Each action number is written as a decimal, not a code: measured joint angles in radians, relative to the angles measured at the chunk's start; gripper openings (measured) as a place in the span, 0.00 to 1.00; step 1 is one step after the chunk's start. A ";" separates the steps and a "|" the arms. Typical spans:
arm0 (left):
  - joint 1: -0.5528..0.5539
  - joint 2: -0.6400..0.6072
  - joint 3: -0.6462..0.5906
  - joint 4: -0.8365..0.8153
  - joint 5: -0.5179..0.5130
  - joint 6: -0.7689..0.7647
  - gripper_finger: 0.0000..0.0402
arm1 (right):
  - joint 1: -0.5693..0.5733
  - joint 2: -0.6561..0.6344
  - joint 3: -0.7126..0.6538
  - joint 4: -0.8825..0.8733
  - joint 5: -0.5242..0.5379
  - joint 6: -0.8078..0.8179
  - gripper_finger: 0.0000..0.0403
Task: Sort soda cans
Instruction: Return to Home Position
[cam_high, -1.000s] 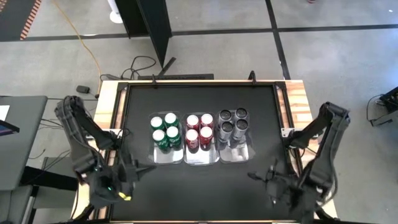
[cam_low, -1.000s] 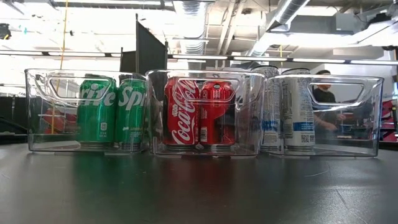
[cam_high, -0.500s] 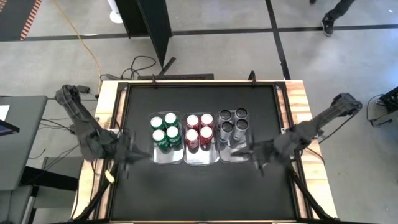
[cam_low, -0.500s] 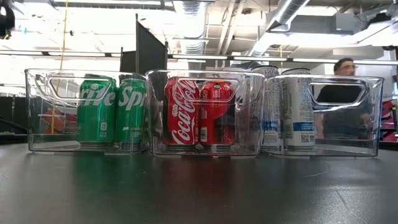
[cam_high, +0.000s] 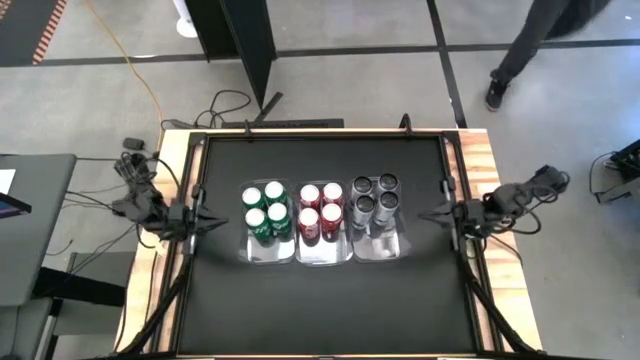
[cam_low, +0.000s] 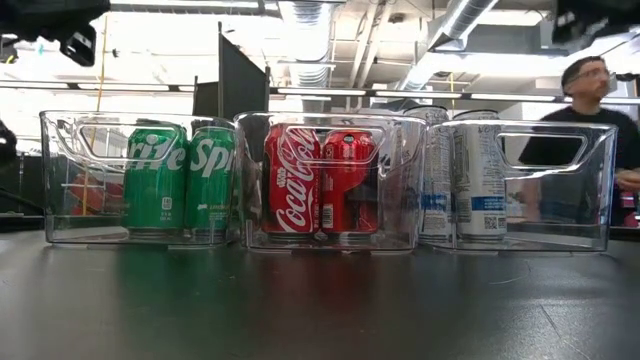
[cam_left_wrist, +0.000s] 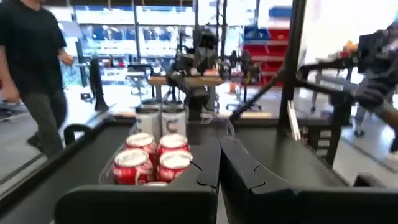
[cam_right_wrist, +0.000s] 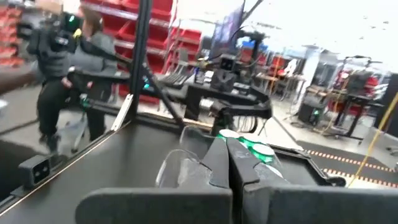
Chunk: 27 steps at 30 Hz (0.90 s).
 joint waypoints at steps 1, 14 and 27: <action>0.005 0.009 -0.007 0.007 -0.001 0.008 0.00 | -0.005 -0.049 -0.029 0.001 0.000 0.000 0.00; 0.161 0.177 -0.066 0.049 0.038 -0.112 0.00 | -0.182 -0.095 -0.193 0.137 -0.210 0.012 0.00; 0.296 0.137 -0.217 0.205 0.299 -0.049 0.00 | -0.391 -0.125 -0.227 0.030 -0.449 0.107 0.00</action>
